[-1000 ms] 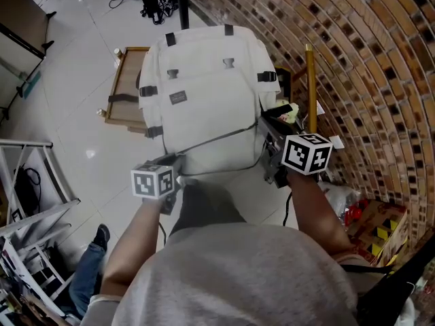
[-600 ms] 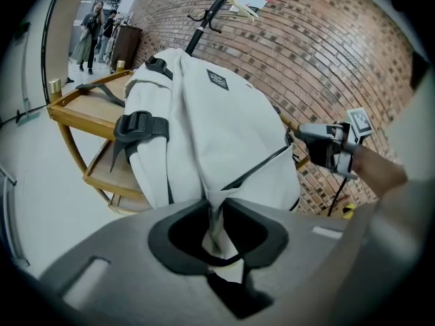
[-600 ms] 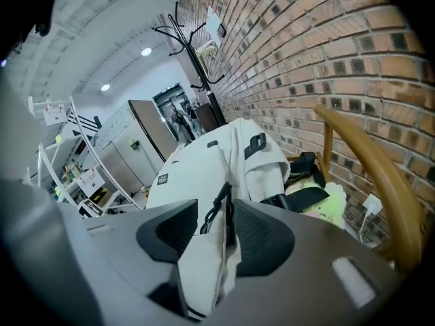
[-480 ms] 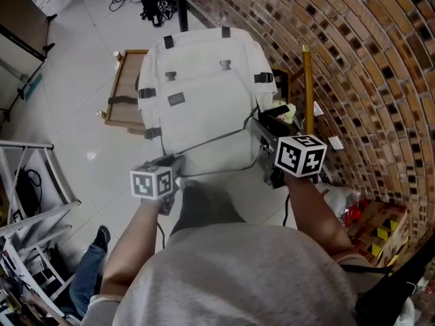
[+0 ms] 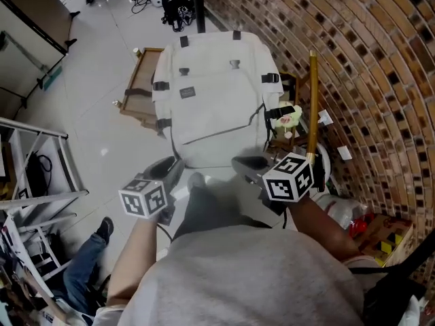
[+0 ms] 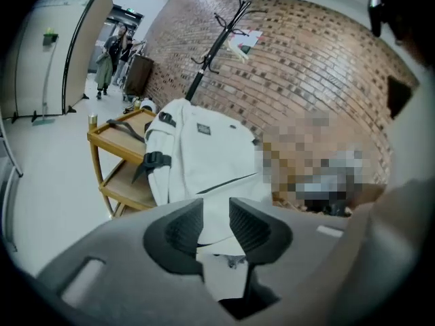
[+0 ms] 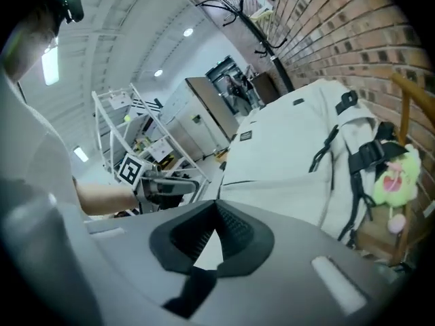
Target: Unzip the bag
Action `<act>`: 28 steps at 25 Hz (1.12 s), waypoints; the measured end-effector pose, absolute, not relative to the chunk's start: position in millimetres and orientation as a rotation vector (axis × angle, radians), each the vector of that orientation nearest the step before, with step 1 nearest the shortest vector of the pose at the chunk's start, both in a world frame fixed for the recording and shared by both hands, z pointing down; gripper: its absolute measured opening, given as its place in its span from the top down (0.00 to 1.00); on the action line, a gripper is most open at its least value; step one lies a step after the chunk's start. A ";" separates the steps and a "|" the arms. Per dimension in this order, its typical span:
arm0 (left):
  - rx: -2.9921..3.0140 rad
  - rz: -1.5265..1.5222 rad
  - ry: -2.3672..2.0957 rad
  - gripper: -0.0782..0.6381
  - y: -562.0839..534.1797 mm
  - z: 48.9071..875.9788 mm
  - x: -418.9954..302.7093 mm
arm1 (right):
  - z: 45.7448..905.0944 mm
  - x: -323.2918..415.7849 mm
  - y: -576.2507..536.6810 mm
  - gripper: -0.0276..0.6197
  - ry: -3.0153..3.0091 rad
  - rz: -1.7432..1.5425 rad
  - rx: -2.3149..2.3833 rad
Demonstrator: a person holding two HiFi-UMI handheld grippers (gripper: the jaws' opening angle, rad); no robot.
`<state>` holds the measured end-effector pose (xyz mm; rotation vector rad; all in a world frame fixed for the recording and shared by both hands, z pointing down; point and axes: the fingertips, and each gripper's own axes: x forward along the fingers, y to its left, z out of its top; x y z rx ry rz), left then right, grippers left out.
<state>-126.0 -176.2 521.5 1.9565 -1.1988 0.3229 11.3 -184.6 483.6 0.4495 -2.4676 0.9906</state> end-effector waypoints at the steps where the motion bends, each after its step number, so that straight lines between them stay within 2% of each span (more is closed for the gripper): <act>1: 1.987 0.288 -1.171 0.73 -164.3 505.9 -118.0 | 483.7 6.7 -173.2 0.95 -2.473 0.993 0.391; 5: 2.117 0.231 -0.982 0.89 -114.2 465.0 -72.8 | 481.8 -3.6 -133.7 0.95 -2.484 1.034 0.272; 11: 2.186 0.286 -0.884 0.89 -45.3 459.0 -39.5 | 481.8 -10.2 -56.9 0.95 -2.474 1.044 0.241; 21: 2.263 0.270 -0.844 0.89 131.3 441.8 -64.1 | 452.6 -24.9 140.6 0.95 -2.518 1.035 0.431; 28: 2.291 0.252 -0.931 0.89 198.1 399.7 -68.9 | 402.1 -30.7 208.4 0.95 -2.579 0.909 0.476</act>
